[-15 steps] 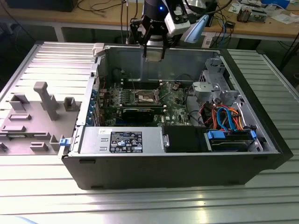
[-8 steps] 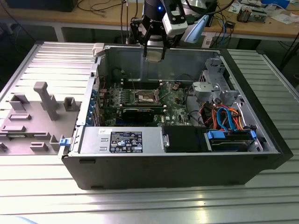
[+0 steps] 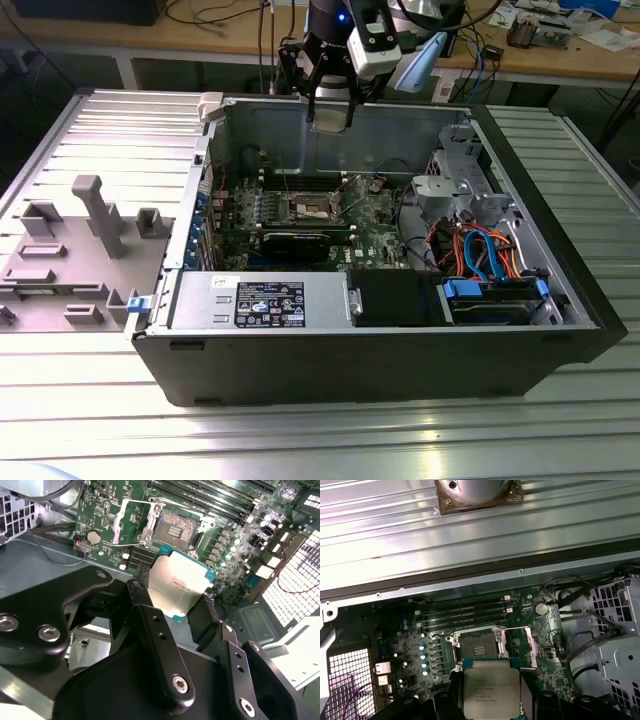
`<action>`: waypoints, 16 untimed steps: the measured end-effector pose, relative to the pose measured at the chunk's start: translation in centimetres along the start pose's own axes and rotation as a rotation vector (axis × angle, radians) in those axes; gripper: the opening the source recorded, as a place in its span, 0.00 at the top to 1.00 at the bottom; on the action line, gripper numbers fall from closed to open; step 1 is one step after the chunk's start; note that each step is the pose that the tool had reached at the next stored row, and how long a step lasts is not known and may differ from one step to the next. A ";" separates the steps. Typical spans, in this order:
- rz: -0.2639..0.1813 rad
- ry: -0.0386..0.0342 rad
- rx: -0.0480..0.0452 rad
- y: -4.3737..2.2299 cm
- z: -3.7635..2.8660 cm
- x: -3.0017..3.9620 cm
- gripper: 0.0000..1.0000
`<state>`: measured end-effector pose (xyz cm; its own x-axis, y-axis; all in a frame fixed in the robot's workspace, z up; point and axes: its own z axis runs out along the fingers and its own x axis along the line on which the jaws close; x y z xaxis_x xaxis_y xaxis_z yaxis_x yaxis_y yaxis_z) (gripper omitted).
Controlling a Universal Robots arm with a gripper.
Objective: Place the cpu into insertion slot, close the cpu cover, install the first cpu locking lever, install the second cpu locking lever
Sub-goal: 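Place the cpu into insertion slot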
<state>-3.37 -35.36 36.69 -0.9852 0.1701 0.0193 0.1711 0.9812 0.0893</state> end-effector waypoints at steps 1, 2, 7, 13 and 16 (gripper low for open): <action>0.006 -0.0005 -0.0001 0.00 0.00 0.00 0.45; 0.012 -0.0011 -0.0002 0.00 0.00 0.00 0.45; 0.045 -0.0040 -0.0009 0.00 0.02 0.00 0.45; 0.085 -0.0076 -0.0017 0.00 0.03 0.00 0.45; 0.104 -0.0093 -0.0020 0.00 0.03 0.00 0.45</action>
<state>-3.37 -35.36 36.65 -0.9621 0.2719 0.0193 0.2725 0.9580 0.0893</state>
